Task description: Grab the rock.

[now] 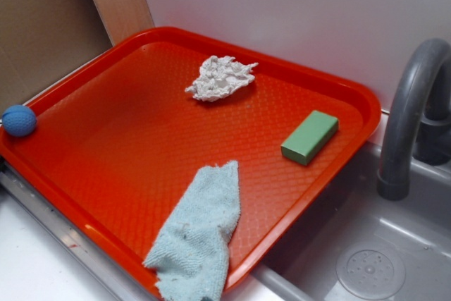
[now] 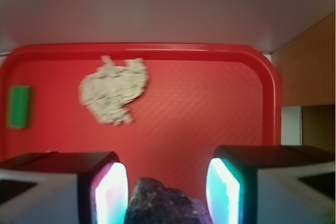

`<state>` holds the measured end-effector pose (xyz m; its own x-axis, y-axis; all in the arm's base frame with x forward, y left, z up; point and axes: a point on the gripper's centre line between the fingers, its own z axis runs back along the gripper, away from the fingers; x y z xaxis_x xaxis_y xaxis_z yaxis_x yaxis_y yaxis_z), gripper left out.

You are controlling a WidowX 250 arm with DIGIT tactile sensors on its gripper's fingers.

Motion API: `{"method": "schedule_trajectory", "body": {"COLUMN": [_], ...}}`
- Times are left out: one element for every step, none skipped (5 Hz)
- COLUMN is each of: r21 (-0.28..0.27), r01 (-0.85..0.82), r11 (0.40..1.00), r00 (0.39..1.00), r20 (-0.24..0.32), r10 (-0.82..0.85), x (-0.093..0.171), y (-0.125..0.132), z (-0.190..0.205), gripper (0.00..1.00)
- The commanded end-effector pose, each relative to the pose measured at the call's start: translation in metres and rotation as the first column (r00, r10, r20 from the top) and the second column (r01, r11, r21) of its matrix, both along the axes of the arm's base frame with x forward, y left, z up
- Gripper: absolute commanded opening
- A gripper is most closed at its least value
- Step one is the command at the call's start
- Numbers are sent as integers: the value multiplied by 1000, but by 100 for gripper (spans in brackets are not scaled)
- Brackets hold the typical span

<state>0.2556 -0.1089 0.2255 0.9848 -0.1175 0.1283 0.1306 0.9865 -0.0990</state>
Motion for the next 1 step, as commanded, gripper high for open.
{"method": "schedule_trajectory", "body": {"r21": [-105], "r01": [90], "r11": [990], "r00": [976], "r20": [209], "r10": [-66], "x": [-30], "y": [2], "z": [56], "gripper": [0]}}
